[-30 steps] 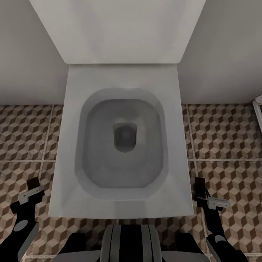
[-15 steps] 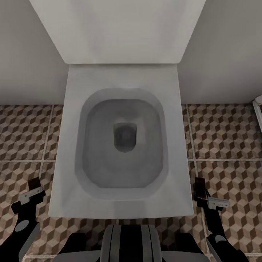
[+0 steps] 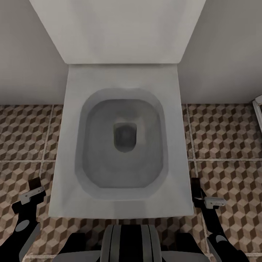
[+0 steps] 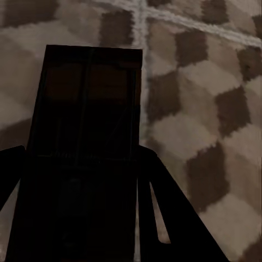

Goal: Take the four mousetraps from the cabinet in the bathroom and place them on the bathroom floor. Make sure all four end up on the same floor surface, and ensure that at least two of them are either under or directly next to the same bathroom sink.

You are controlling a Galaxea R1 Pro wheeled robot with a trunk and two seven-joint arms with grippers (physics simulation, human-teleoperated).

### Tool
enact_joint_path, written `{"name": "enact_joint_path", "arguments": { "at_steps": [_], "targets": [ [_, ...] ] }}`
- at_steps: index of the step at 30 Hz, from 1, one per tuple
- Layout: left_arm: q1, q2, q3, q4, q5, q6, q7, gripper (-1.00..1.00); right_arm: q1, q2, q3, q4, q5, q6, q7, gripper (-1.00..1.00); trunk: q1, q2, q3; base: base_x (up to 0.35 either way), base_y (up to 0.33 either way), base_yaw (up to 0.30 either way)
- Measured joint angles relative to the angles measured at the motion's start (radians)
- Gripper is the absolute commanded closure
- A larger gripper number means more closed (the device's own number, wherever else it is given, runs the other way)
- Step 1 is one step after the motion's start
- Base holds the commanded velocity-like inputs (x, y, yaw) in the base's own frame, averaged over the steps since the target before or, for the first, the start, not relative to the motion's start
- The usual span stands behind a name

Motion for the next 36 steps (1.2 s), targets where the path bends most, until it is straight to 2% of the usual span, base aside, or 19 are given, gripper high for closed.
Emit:
{"name": "enact_joint_path", "arguments": {
  "at_steps": [4, 8, 33, 36],
  "targets": [
    [0.0, -0.001, 0.0, 0.0, 0.0, 0.0, 0.0, 1.0, 0.0, 0.0, -0.031, 0.0, -0.038, 0.0, 0.05, 1.0, 0.0, 0.0, 0.0, 0.0, 0.0, 0.0],
    [0.0, -0.003, 0.0, 0.0, 0.0, 0.0, 0.0, 1.0, 0.0, 0.0, -0.042, 0.0, -0.049, 0.0, 0.06, 1.0, 0.0, 0.0, 0.0, 0.0, 0.0, 0.0],
    [0.0, -0.005, 0.0, 0.001, 0.0, 0.002, 0.0, 1.0, 0.0, 0.001, -0.048, 0.0, -0.05, 0.0, 0.051, 1.0, 0.0, 0.0, 0.0, 0.0, 0.0, 0.0],
    [0.0, -0.005, -0.001, 0.002, 0.0, 0.002, 0.0, 1.0, 0.0, 0.001, -0.048, 0.0, -0.049, 0.0, 0.051, 1.0, 0.001, -0.001, -0.011, 0.0, 0.0, 0.0]
  ]
}}
